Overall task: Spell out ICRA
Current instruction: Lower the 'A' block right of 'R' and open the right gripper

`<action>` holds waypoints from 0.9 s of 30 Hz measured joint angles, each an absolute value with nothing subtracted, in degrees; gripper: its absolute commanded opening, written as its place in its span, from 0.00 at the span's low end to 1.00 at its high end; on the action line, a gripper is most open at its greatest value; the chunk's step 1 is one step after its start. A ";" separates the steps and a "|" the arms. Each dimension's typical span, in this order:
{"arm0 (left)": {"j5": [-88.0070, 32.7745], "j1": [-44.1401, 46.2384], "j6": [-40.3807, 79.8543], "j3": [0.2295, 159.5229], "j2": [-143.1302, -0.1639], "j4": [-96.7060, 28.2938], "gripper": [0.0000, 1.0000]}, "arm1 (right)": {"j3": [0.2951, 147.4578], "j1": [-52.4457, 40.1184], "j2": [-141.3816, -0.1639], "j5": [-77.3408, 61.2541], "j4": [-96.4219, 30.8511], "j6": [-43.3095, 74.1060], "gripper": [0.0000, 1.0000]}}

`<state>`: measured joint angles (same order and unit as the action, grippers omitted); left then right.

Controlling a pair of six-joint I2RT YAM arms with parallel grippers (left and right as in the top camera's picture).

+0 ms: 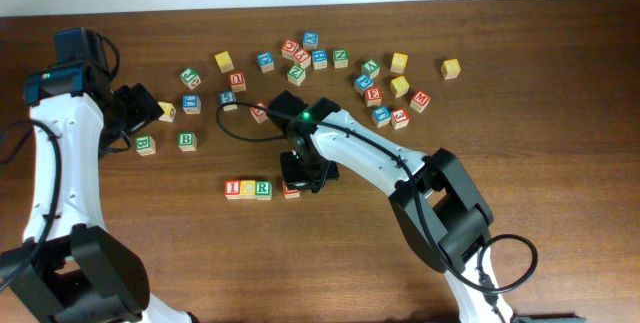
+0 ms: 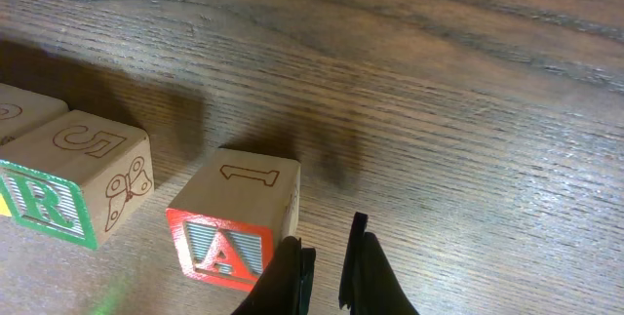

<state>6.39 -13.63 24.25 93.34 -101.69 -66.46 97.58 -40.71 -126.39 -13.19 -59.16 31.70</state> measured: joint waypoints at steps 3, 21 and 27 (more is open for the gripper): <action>6.37 -13.63 24.27 93.34 -101.69 -66.46 0.99 | 97.58 -40.71 -126.39 -11.86 -59.55 31.70 0.07; 6.39 -13.63 24.27 93.34 -101.69 -66.46 0.99 | 97.58 -40.73 -126.39 -13.85 -59.57 31.73 0.07; 6.39 -13.63 24.27 93.34 -101.69 -66.46 0.99 | 97.58 -41.25 -126.39 -15.40 -59.57 31.68 0.05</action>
<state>6.39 -13.63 24.27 93.34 -101.69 -66.46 97.58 -41.25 -126.39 -15.40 -59.57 31.68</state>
